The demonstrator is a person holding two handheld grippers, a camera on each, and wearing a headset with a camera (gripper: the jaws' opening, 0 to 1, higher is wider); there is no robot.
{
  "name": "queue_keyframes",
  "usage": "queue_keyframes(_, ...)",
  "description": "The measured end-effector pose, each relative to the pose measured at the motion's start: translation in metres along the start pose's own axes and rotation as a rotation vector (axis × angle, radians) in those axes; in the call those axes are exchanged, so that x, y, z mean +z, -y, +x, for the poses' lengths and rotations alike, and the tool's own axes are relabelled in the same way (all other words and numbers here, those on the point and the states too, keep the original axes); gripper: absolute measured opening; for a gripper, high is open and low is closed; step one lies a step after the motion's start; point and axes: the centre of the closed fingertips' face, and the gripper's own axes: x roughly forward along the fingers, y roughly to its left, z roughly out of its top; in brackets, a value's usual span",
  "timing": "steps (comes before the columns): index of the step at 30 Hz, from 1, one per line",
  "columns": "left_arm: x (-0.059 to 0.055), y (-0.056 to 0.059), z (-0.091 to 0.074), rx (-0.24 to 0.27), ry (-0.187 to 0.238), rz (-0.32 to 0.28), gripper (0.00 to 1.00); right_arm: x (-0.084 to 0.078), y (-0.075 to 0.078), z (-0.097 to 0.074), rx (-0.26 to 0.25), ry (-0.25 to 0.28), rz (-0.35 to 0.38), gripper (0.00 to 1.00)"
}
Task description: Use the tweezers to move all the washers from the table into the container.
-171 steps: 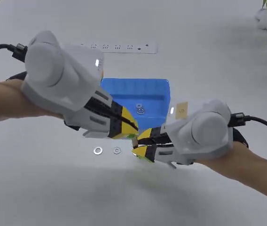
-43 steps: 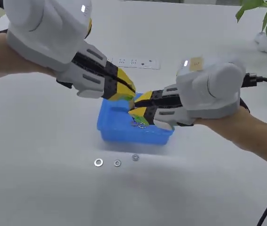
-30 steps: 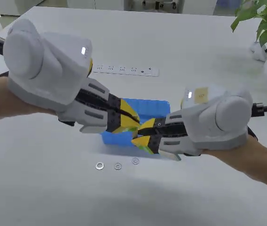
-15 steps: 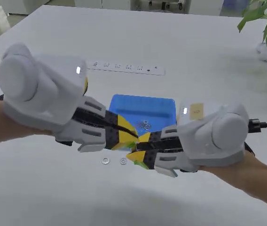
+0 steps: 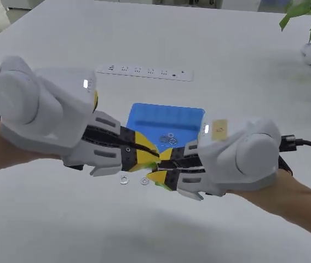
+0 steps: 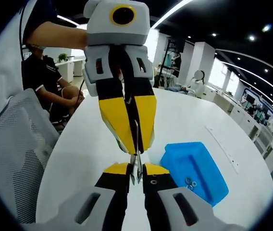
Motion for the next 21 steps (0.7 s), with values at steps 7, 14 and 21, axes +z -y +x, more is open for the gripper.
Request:
queue_keyframes(7, -0.005, -0.008, 0.009, -0.007, -0.011, 0.004, 0.05, -0.014, 0.008, -0.003, -0.013, -0.011, 0.031, 0.12)
queue_keyframes(14, -0.008, -0.014, 0.019, -0.022, -0.013, 0.006, 0.05, -0.024, 0.017, -0.005, -0.018, -0.012, 0.071, 0.15)
queue_keyframes(21, -0.012, -0.017, 0.028, -0.054, -0.023, 0.033, 0.05, -0.03, 0.021, -0.002, -0.004, -0.023, 0.07, 0.11)
